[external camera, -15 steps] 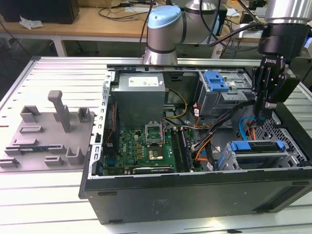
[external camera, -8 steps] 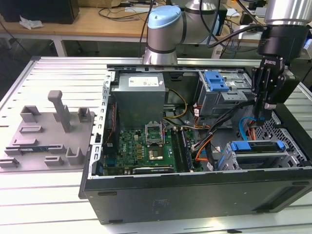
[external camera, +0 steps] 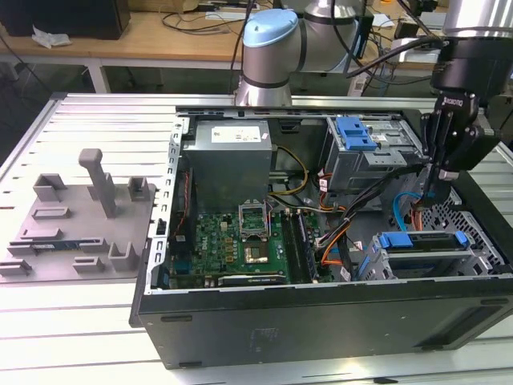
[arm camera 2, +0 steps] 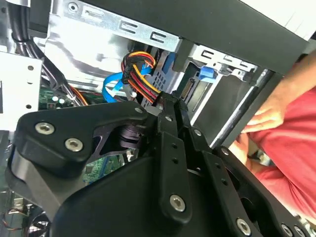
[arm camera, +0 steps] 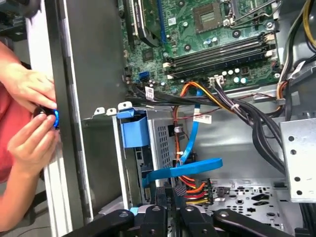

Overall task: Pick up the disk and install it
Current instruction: 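Insert the first disk wire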

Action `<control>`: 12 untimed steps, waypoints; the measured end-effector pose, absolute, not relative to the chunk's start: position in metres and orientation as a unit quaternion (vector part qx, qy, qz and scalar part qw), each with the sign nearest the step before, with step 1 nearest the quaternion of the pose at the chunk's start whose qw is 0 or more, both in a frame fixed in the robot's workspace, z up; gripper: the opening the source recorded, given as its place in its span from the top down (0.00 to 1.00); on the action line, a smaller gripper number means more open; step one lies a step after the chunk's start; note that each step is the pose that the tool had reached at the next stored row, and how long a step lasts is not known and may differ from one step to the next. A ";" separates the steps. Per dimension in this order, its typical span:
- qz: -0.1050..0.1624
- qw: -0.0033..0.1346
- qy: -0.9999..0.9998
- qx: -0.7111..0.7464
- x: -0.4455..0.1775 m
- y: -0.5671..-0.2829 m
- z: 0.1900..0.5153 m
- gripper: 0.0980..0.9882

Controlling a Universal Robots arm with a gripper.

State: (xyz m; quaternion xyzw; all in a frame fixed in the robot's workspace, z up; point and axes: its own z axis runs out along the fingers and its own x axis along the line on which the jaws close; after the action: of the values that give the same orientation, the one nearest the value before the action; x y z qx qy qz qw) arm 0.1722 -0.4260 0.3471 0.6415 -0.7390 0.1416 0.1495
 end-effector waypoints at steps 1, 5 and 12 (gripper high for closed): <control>0.129 0.138 -0.741 0.644 0.172 -0.431 0.347 0.93; 0.122 0.125 -0.742 0.647 0.172 -0.440 0.348 0.93; 0.111 0.097 -0.744 0.652 0.172 -0.450 0.350 0.93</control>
State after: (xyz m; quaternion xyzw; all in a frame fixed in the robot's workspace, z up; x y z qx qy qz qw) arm 0.1719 -0.4502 0.3502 0.6516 -0.7441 0.1106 0.0973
